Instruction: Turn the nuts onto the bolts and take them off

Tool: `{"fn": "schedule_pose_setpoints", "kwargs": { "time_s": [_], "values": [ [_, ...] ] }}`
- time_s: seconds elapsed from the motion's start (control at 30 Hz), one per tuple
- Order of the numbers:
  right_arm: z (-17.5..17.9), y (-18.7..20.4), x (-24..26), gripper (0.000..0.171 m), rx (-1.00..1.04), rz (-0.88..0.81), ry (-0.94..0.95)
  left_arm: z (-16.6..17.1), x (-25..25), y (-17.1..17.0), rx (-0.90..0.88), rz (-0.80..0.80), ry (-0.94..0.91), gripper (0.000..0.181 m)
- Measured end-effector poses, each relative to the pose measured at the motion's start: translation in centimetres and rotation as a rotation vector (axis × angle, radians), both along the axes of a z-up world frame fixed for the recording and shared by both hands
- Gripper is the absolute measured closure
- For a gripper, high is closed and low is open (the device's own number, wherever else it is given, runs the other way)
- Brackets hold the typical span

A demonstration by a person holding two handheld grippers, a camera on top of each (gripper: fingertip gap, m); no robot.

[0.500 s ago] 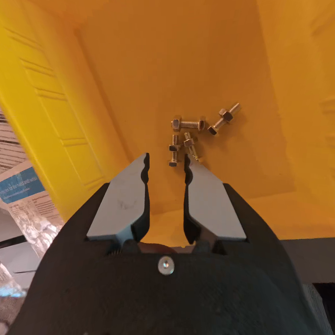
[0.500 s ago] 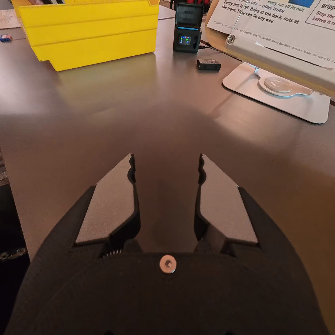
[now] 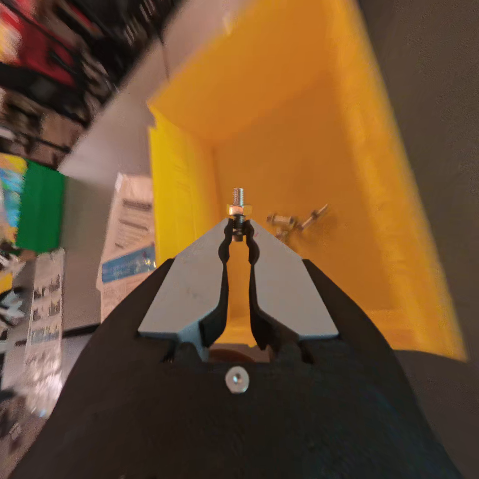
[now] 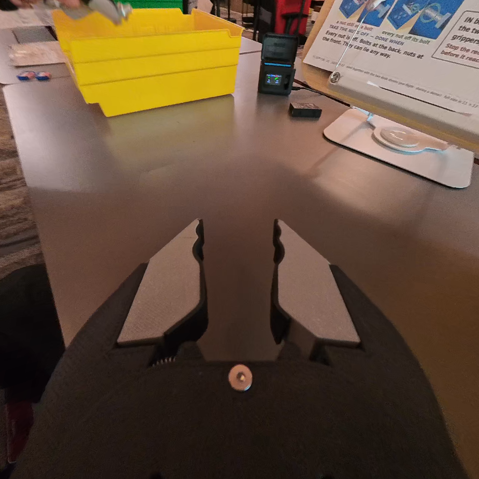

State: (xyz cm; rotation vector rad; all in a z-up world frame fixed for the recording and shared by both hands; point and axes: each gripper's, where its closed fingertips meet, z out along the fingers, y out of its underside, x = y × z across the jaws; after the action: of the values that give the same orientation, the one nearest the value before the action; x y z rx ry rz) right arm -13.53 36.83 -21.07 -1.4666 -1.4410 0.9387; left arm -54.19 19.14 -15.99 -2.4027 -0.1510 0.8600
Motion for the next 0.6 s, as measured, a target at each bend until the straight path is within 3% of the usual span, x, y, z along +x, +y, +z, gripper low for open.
{"fn": "schedule_pose_setpoints", "kwargs": {
  "time_s": [0.03,0.13,0.27,0.43,0.6],
  "values": [
    [0.1,0.0,0.0,0.119,-0.012,0.004,0.006,2.4,2.4,0.8,0.106,-0.053,0.027,0.174],
    [0.4,-0.2,0.1,0.119,-0.033,0.022,0.028,6.5,15.0,4.5,0.382,-0.41,-0.043,0.175],
    [0.5,-0.9,0.0,0.123,-0.063,0.081,0.033,4.1,31.3,8.8,0.536,-0.833,-0.28,0.174],
    [1.8,0.5,0.7,0.123,-0.202,0.055,0.137,0.7,37.9,13.5,0.667,-0.946,-0.45,0.174],
    [2.5,0.3,0.9,0.123,-0.269,0.11,0.184,-1.5,40.1,14.6,0.701,-0.988,-0.385,0.174]
  ]
}}
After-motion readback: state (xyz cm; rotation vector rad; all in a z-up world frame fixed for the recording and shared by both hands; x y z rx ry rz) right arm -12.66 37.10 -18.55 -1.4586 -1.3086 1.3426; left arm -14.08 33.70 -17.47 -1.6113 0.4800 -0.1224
